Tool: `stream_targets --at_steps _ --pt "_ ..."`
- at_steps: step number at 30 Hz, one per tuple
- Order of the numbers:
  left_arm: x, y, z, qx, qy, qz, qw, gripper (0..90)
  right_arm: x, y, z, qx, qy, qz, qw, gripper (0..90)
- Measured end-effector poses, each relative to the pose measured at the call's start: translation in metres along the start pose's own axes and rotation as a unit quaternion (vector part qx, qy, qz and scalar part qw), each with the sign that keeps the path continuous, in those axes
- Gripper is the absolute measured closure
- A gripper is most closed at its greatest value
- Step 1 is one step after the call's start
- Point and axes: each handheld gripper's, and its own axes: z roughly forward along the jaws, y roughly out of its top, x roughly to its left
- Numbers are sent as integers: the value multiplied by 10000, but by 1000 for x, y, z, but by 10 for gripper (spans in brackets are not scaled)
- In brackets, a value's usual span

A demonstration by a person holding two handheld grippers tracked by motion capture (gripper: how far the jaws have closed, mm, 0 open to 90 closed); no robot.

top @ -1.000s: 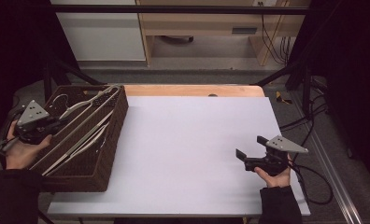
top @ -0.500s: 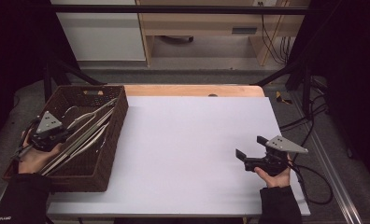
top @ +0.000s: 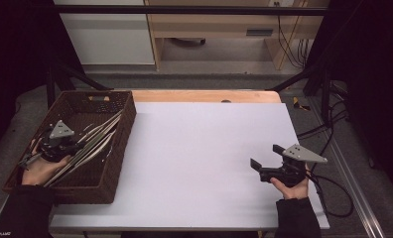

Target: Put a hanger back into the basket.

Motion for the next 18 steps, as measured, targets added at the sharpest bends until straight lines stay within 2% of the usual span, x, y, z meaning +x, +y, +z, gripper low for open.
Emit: stream_targets --at_steps 3,5,7,12,13,16,18 --pt "-2 -1 -2 -36 -77 -68 9999 763 0 0 0 5 6 14 10000 23" --pt "-3 -1 -7 -31 -214 -129 9997 688 0 0 0 3 7 12 10000 24" --pt "-4 -1 -14 -81 -140 -82 9998 690 1 0 0 8 15 19 10000 24" --pt "-2 -1 -35 -525 -219 -183 9982 656 1 1 -1 3 14 6 10000 24" --pt "-3 0 -39 -648 -176 -216 9975 644 0 1 -1 -9 22 -10 10000 24" --pt "-9 6 -50 -1125 -152 -416 9927 569 1 1 -1 -18 35 -16 10000 24" --pt "-15 11 -56 -1470 -168 -575 9873 511 2 1 -1 -12 32 14 10000 24"
